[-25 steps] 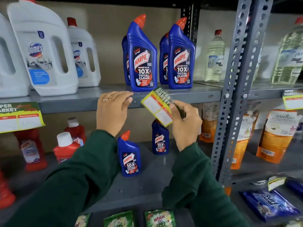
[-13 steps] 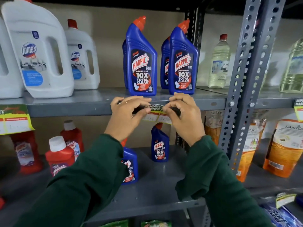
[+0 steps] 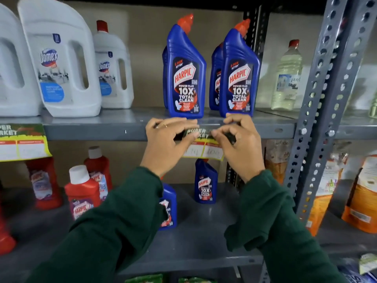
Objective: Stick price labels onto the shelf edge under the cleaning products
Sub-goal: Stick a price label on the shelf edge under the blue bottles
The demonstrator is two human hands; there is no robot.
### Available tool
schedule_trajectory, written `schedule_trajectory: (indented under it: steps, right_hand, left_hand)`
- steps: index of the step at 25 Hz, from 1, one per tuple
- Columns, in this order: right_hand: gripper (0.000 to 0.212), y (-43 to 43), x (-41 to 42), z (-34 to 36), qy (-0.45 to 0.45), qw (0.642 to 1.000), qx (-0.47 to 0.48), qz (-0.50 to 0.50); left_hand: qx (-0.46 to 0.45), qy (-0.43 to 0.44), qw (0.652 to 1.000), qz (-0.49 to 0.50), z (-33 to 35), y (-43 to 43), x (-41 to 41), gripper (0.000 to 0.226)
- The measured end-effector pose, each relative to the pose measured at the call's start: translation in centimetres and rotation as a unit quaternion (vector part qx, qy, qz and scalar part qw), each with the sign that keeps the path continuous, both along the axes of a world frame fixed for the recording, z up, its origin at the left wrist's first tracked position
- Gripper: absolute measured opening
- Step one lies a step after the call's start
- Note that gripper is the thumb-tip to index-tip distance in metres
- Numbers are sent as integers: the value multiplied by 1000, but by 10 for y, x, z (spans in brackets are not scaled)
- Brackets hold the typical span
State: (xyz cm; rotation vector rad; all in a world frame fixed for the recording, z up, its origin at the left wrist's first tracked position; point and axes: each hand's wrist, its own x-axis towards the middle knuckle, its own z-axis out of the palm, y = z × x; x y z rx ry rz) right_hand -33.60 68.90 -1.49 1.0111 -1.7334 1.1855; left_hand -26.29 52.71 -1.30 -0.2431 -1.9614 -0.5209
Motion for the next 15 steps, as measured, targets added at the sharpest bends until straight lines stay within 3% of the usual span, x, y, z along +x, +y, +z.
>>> schedule_trajectory:
  steps: [10,15]
  right_hand:
    - [9,6,-6,2,-3,998,61,-16]
    - [11,3,-5,4,6,997,68,-17]
  left_hand:
    - [-27,19,999,16,-5,-3,-6,4]
    - [-40,-15,999,29,0,-1,-3,7]
